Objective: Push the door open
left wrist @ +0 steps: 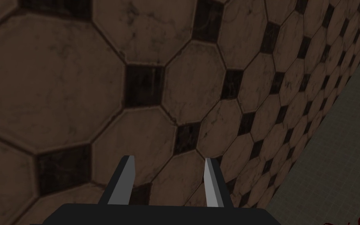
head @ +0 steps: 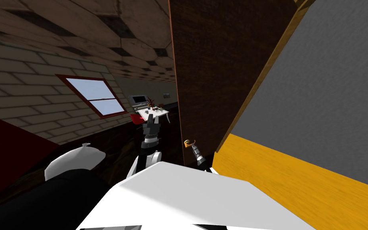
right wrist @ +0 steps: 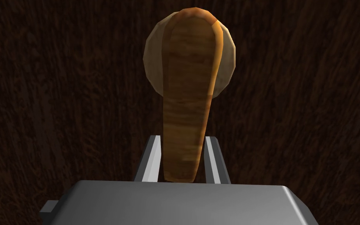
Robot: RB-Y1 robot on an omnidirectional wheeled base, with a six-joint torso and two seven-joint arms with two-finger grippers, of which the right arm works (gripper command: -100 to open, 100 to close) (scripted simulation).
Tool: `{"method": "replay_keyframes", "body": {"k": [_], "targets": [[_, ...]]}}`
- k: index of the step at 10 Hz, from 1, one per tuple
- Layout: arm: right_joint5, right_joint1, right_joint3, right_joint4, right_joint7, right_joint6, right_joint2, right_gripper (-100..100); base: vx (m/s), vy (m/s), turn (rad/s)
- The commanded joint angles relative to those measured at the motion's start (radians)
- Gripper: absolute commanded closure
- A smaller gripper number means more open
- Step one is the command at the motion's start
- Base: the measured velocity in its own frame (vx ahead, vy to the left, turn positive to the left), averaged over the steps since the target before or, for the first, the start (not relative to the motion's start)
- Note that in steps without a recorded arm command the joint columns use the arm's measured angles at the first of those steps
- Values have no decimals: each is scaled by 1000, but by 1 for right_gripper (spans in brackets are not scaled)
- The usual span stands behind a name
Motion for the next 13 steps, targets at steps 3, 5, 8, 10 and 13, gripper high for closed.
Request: {"method": "replay_keyframes", "body": {"k": [3,5,8,10,13], "targets": [[-15,-3,-56,2,10,4,-11,100,116,138,-50],[-23,-6,-86,7,15,2,-8,100,111,163,-56],[-32,-10,-123,15,21,-1,-1,100,106,133,-43],[-38,-13,-150,20,26,-3,6,100,102,152,-53],[-50,-17,-195,28,34,-7,24,100,122,176,-69]]}}
